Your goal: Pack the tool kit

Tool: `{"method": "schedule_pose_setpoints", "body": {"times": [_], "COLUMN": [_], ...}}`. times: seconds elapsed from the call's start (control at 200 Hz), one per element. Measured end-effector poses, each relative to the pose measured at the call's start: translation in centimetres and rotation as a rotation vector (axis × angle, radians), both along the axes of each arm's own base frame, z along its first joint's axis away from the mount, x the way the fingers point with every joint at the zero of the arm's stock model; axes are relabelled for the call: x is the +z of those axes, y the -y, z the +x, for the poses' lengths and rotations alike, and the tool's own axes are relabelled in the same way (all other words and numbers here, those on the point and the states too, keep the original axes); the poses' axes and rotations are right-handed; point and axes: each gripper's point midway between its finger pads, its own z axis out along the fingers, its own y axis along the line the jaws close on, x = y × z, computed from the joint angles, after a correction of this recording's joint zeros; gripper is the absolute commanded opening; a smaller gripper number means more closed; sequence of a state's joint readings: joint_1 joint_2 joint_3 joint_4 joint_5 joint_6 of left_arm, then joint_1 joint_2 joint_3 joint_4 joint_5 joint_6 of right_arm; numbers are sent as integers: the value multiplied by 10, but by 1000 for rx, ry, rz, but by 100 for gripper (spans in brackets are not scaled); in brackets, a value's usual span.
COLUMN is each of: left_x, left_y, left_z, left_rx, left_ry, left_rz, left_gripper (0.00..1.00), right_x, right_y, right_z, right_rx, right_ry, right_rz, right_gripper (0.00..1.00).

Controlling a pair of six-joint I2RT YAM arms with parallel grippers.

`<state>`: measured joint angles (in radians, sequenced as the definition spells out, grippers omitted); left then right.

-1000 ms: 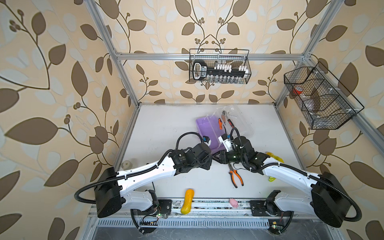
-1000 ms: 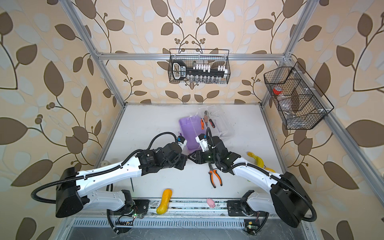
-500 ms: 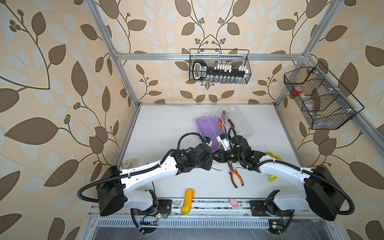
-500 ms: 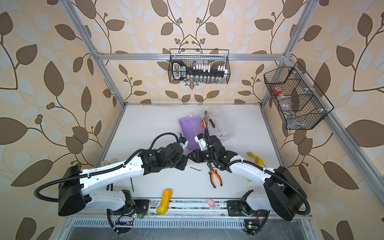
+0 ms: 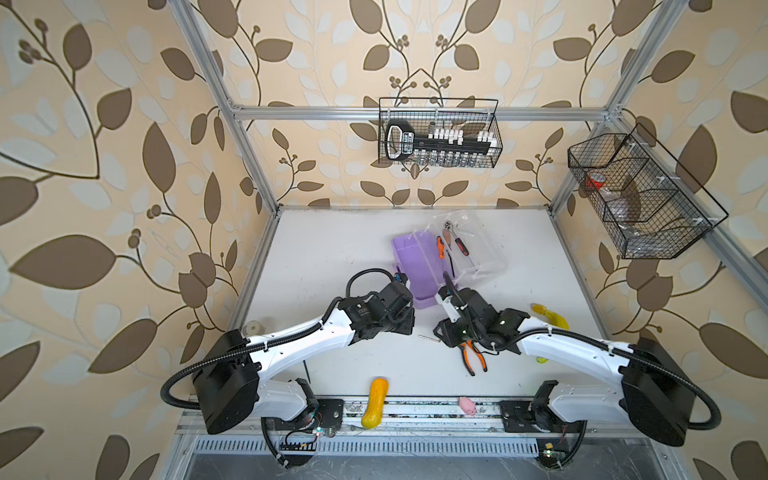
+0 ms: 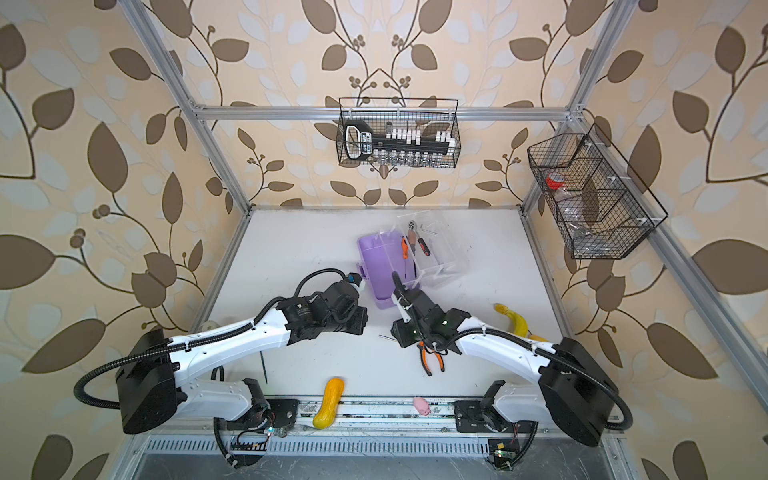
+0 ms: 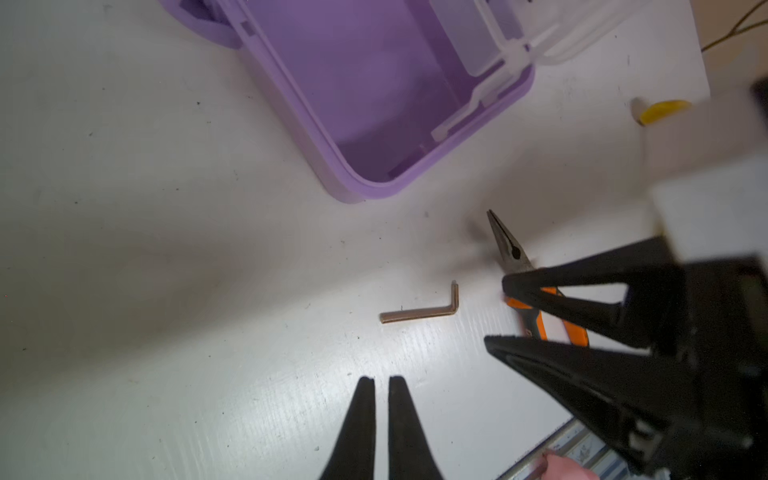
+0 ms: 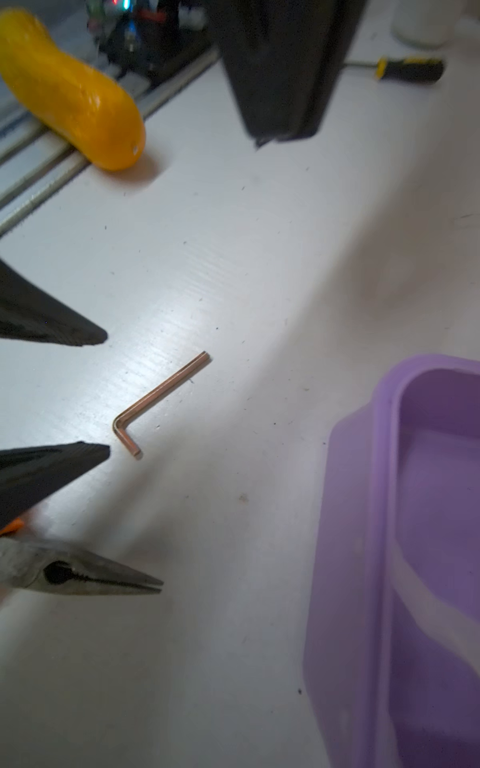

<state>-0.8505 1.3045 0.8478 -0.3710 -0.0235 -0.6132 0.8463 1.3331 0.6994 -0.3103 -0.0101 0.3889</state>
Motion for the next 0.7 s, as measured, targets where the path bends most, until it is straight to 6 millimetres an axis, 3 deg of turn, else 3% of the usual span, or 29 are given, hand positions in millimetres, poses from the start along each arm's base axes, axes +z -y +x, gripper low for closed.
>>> {"method": "schedule_pose_setpoints", "body": {"times": [0.18, 0.38, 0.525, 0.7], "left_x": [-5, 4, 12, 5], "left_y": [-47, -97, -109, -112], "left_z": [14, 22, 23, 21], "left_rx": [176, 355, 398, 403], "left_ry": [-32, -26, -20, -50], "left_rz": [-40, -117, -148, -155], "left_gripper": [17, 23, 24, 24], "right_x": [-9, -29, -47, -49], "right_y": [-30, -37, -34, -29], "right_z": [-1, 14, 17, 27], "right_rx": [163, 237, 266, 243], "right_ry": [101, 129, 102, 79], "right_rz": [-170, -292, -359, -342], "right_gripper": [43, 41, 32, 16]}}
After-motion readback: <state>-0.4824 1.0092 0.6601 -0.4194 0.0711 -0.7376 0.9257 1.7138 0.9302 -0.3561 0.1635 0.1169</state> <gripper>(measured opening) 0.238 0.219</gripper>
